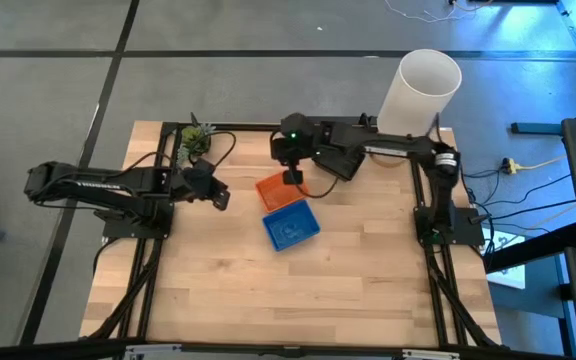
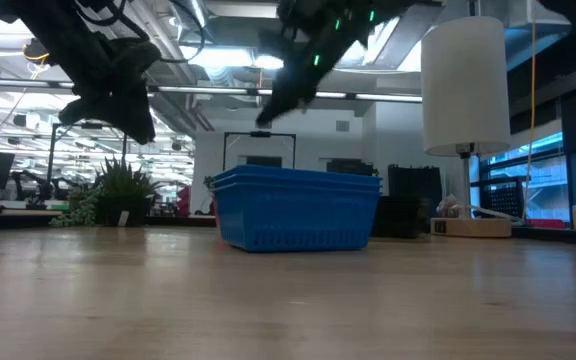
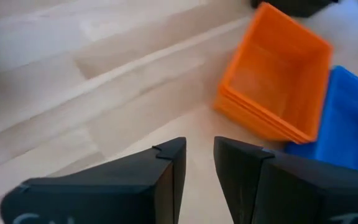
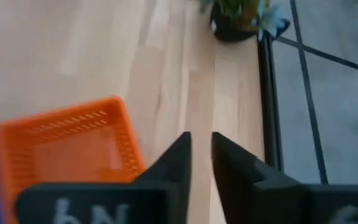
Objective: Stack baskets by color
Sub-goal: Return to Home Position
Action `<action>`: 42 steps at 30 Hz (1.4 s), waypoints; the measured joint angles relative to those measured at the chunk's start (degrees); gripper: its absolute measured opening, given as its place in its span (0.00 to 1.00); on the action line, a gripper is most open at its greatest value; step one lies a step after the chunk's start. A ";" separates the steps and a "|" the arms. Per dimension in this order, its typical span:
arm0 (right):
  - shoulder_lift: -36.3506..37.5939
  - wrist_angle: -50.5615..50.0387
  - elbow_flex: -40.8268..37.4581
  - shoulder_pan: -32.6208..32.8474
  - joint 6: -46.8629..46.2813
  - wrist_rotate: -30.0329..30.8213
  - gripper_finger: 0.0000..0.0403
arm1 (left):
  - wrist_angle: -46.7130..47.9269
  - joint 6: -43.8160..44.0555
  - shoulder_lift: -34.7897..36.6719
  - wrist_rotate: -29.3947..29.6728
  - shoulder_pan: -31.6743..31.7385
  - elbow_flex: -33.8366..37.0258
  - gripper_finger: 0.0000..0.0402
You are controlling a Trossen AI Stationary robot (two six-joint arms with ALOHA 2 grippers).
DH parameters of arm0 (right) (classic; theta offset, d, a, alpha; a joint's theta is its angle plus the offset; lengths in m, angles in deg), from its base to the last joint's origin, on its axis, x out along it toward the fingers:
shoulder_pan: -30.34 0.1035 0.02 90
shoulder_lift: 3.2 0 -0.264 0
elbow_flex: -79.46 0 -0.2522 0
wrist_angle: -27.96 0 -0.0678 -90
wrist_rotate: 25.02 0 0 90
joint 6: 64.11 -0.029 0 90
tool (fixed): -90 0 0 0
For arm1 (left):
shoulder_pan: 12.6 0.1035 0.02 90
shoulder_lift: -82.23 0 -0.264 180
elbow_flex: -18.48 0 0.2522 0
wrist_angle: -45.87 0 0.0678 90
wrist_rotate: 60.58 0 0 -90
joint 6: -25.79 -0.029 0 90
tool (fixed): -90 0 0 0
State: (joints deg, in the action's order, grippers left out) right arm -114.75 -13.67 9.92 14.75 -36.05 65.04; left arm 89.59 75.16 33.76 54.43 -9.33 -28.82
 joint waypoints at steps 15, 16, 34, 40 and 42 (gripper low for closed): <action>3.70 -37.97 34.81 6.13 -9.88 -7.78 0.00 | -0.51 -5.80 8.54 -13.91 -2.34 0.00 0.15; 3.70 -40.97 37.59 6.89 -10.04 -7.89 0.00 | -0.53 -6.92 9.12 -14.08 -2.48 0.00 0.13; 42.80 -32.56 3.03 20.86 -32.52 -4.94 0.00 | -1.51 -27.28 23.57 -5.94 -10.76 -4.16 0.00; 55.88 -22.96 -14.11 23.15 -33.88 -1.47 0.00 | -1.47 -31.11 27.49 -4.55 -11.63 -4.16 0.00; 59.94 -20.00 -19.56 23.18 -34.03 -0.55 0.00 | -1.45 -32.07 29.01 -4.39 -11.61 -4.16 0.00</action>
State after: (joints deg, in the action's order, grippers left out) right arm -54.81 -33.67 -9.64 37.93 -70.07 64.49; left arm 88.15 43.08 62.77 50.04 -20.94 -32.97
